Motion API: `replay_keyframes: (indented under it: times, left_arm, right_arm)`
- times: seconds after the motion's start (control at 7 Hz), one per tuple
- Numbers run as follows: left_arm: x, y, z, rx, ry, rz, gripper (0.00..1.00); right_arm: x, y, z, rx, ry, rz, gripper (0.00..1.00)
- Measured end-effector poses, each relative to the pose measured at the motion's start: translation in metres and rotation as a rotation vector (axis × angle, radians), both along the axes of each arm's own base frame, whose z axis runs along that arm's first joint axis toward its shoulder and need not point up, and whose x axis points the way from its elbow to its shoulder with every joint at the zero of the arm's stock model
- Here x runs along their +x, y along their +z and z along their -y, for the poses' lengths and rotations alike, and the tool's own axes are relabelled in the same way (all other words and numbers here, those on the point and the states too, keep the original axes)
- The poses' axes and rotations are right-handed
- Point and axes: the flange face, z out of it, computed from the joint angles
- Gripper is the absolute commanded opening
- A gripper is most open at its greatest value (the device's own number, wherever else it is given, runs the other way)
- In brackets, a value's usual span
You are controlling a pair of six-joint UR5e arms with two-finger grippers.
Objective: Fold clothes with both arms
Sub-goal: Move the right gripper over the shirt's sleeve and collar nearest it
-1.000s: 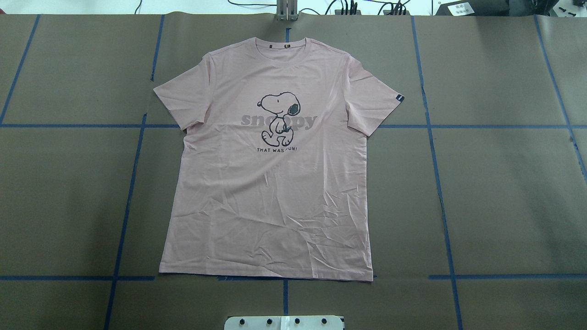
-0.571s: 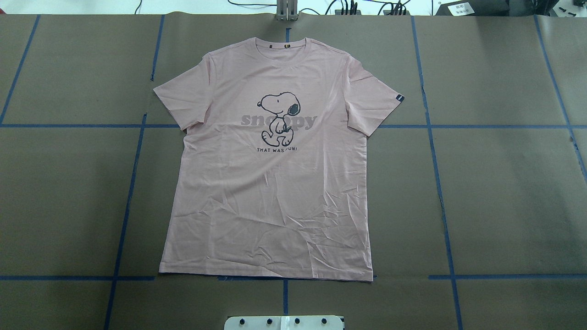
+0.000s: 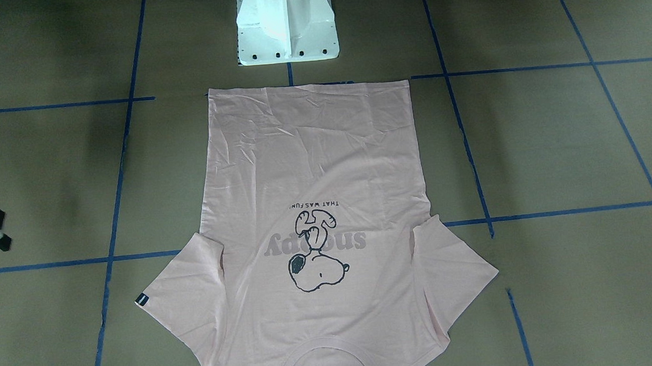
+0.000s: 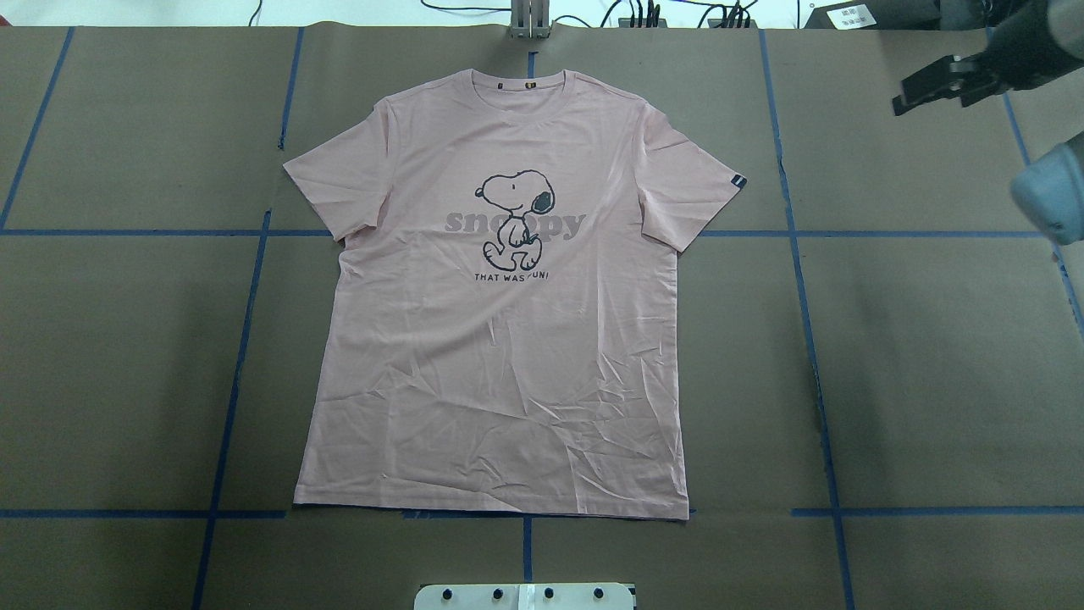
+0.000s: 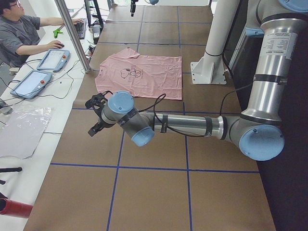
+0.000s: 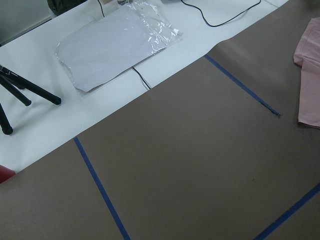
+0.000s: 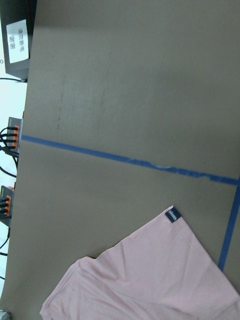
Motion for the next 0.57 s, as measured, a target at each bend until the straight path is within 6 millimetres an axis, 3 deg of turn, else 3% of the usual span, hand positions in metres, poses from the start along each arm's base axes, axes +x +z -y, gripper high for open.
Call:
replay_keyframes:
  times: [0.14,0.29,0.57]
  left_arm:
    - [0.003,0.000,0.000,-0.001,0.004,-0.001,1.00]
    - [0.005,0.001,0.000,-0.002,0.007,-0.001,1.00]
    - [0.005,0.001,0.000,-0.002,0.009,-0.002,1.00]
  right_arm:
    - [-0.056,-0.010,-0.003,0.011,0.061,-0.012,0.82]
    - [-0.099,-0.009,0.002,0.015,0.100,-0.012,0.74]
    - [-0.151,0.019,0.022,0.007,0.148,-0.027,0.72]
